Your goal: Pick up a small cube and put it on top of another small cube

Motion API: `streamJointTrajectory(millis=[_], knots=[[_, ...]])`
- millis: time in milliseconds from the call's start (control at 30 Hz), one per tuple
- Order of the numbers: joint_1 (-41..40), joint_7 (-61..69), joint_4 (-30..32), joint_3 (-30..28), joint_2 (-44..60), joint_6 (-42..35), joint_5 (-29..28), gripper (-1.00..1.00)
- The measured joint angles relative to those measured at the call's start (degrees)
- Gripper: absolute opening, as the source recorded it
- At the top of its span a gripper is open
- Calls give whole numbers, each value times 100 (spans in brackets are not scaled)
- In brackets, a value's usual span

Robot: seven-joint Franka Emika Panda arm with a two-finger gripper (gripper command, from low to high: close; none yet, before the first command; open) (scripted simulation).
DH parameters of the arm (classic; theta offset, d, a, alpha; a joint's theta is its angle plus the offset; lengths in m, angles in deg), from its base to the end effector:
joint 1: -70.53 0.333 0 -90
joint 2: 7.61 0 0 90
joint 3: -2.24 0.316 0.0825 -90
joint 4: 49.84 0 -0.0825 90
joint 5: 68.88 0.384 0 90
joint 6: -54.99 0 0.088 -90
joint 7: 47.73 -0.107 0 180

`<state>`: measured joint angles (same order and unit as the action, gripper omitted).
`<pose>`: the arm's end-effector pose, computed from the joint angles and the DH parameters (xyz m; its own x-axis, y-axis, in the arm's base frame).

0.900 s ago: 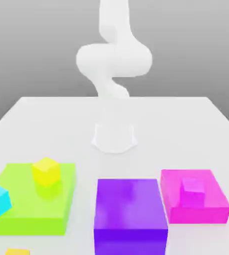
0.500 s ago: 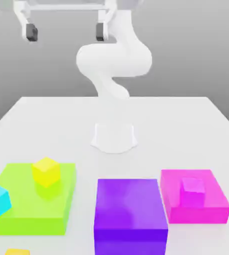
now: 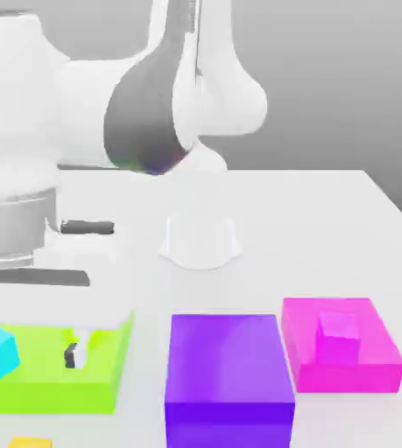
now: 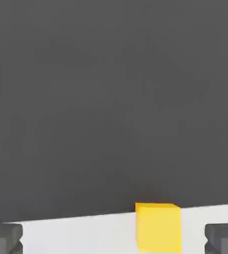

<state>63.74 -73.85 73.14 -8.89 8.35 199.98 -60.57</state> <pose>0.5515 -0.1782 0.2846 0.6381 -0.7657 0.0806 -0.7608 -0.6431 -0.0872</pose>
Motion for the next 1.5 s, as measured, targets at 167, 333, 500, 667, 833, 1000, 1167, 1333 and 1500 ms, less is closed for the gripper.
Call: streamJointTrajectory(millis=[167,333,500,667,833,1000,1167,1333,1500], knots=[[-291,288,-156,25,1036,274,106,0],[-468,444,-334,212,1824,814,290,-100],[-485,465,-354,235,1907,870,318,-100],[-316,324,-156,61,1151,312,114,-100],[411,179,547,509,159,50,-153,-100],[1141,65,1322,1131,-847,-161,-381,-100],[2410,-3,2168,1656,-1960,-407,-543,-100],[2644,-115,2658,1877,-1944,107,-731,-100],[2680,-176,2732,1823,-1615,509,-815,100]])
